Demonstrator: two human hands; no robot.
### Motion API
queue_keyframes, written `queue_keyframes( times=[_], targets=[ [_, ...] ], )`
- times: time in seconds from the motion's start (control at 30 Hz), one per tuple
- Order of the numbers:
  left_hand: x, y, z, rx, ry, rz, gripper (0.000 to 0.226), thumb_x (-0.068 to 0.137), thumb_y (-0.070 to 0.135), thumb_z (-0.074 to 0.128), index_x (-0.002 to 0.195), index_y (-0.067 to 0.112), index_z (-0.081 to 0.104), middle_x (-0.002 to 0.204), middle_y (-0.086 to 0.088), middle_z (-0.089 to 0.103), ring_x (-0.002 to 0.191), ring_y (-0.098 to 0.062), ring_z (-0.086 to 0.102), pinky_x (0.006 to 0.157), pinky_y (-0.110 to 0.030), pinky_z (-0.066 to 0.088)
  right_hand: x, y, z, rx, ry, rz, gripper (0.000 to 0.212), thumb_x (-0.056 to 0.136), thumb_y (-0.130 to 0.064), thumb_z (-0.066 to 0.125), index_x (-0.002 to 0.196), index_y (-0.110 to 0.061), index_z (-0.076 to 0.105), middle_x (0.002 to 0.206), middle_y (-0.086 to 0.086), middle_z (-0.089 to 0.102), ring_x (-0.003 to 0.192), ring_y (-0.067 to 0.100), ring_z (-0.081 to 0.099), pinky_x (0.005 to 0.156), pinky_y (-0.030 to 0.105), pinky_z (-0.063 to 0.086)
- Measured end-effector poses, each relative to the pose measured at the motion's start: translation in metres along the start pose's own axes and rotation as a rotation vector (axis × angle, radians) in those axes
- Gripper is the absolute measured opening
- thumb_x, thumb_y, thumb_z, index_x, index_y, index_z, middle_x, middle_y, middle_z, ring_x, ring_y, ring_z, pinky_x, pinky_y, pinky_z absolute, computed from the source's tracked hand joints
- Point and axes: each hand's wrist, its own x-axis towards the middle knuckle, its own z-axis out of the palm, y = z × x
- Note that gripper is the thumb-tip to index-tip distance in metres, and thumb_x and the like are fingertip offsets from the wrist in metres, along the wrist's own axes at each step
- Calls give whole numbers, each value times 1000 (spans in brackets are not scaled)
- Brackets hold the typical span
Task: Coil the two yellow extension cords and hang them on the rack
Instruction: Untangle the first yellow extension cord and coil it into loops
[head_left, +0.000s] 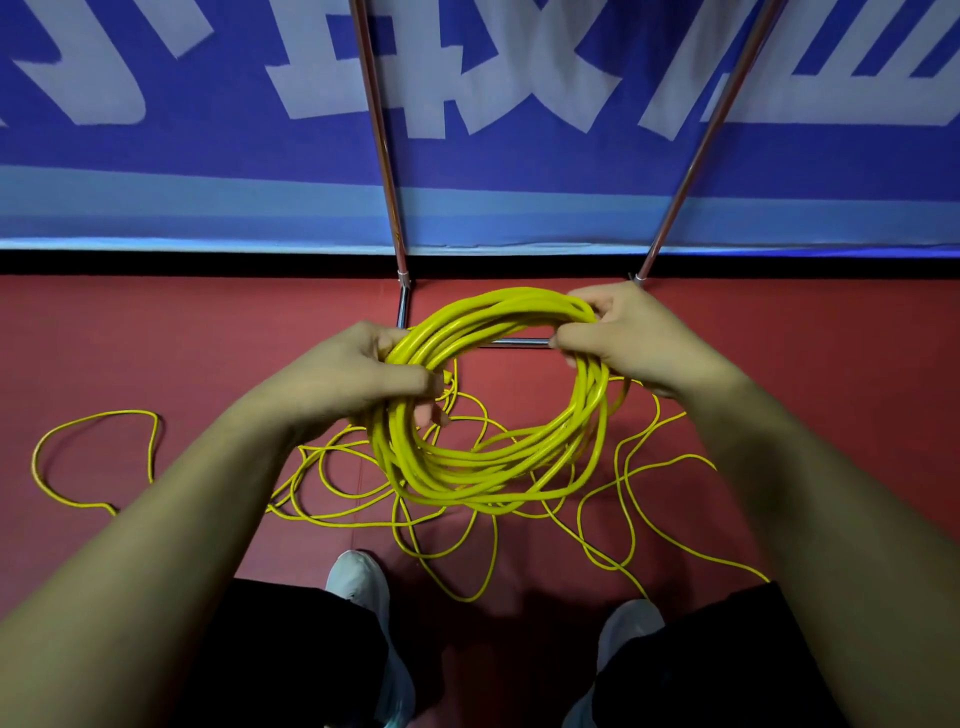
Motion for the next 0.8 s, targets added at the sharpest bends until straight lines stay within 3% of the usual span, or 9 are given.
queue_keyframes(
  times=[0.07,0.13,0.23,0.33,0.47,0.57,0.63,0.7,0.8],
  targets=[
    [1,-3,3,-190,-103,9,13,74,7,62,83,5,53,68,-15,67,94,-42,69,60,-31,55,3,2,1,65,14,31,9,80,-1,64,79,7,60,59,10,57,46,10,46,44,20,33],
    [0,-3,6,-342,-174,5,20,72,4,62,86,4,49,83,-24,71,83,-39,71,61,-34,58,5,2,3,126,32,65,7,81,0,64,84,6,62,60,10,57,43,8,46,42,19,33],
    [-1,-1,15,-428,-170,70,22,70,11,64,83,6,47,54,-13,60,38,-21,55,45,-24,46,9,5,7,144,28,66,2,83,-5,65,82,-5,66,61,9,60,44,10,44,44,22,31],
    [2,1,20,-547,-87,83,15,78,12,58,75,8,44,39,2,36,27,-10,34,40,-18,35,9,10,10,142,16,23,6,83,-14,73,86,-10,70,68,2,66,52,9,48,48,22,34],
    [2,3,8,-597,-23,120,35,71,20,70,70,15,36,38,8,34,28,-7,33,40,-19,34,13,22,6,98,17,-2,28,77,-17,80,102,-14,69,89,-2,69,58,4,53,52,21,43],
    [2,5,-4,-659,-3,152,46,58,29,84,71,17,41,39,11,36,31,-5,34,43,-18,31,18,42,-2,-88,-24,12,12,79,-16,79,86,-10,72,82,13,71,67,11,57,68,31,46],
    [1,7,-13,-726,1,176,38,57,32,84,68,20,50,40,12,36,33,-4,36,44,-17,33,20,56,0,-154,-80,33,9,83,-13,75,80,-7,69,80,14,71,71,9,57,73,31,44],
    [-2,11,-19,-779,22,192,30,58,26,82,68,21,54,40,12,37,39,-5,43,47,-16,38,20,61,5,-141,-114,29,7,87,-10,70,83,-6,66,78,2,72,72,5,62,74,25,46],
    [-5,12,-20,-786,111,165,16,57,15,77,66,18,64,44,9,47,55,-11,65,49,-20,51,23,55,18,34,-36,-16,11,94,-8,60,84,-12,61,82,12,73,79,16,69,79,29,53]
  ],
)
